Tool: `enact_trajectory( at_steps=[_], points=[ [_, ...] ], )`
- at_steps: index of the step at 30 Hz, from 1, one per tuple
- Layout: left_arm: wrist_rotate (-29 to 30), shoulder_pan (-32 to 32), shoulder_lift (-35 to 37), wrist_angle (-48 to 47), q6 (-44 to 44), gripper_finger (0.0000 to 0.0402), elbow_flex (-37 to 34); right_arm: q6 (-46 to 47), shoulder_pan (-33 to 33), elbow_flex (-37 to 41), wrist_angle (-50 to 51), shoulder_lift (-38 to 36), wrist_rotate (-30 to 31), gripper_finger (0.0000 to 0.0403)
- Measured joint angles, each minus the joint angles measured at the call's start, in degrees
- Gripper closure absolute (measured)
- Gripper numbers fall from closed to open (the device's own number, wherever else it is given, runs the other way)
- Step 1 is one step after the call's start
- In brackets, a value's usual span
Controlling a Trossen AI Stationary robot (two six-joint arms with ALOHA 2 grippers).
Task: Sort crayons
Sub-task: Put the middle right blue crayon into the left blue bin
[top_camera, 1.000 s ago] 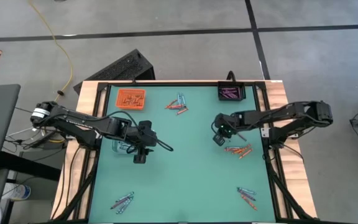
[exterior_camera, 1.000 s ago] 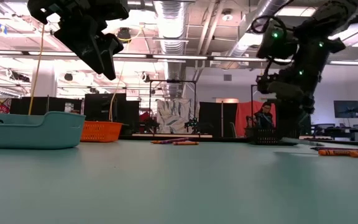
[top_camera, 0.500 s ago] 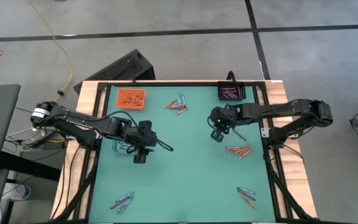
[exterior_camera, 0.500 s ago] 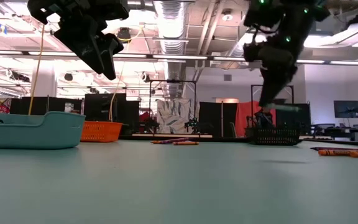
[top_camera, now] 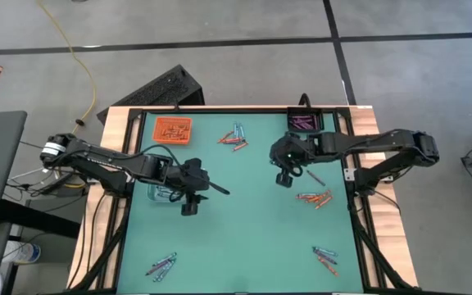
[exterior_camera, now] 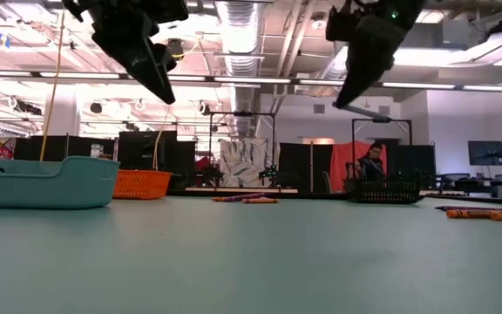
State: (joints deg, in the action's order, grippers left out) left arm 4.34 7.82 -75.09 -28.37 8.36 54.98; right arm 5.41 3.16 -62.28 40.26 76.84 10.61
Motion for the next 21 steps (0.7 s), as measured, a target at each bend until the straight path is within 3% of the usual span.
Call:
enact_trajectory(
  at_steps=[17, 21],
  points=[
    [-0.37, 0.6, -2.06, 12.22, 0.81, 0.0223, 0.05, -10.35, -9.25, -1.53, -16.91, -1.03, -0.24, 0.0403],
    [5.29, 1.14, -7.16, 19.44, -0.88, 0.0223, 0.0, -13.69, -12.21, -1.53, -23.12, -1.57, -0.24, 0.0403]
  ],
)
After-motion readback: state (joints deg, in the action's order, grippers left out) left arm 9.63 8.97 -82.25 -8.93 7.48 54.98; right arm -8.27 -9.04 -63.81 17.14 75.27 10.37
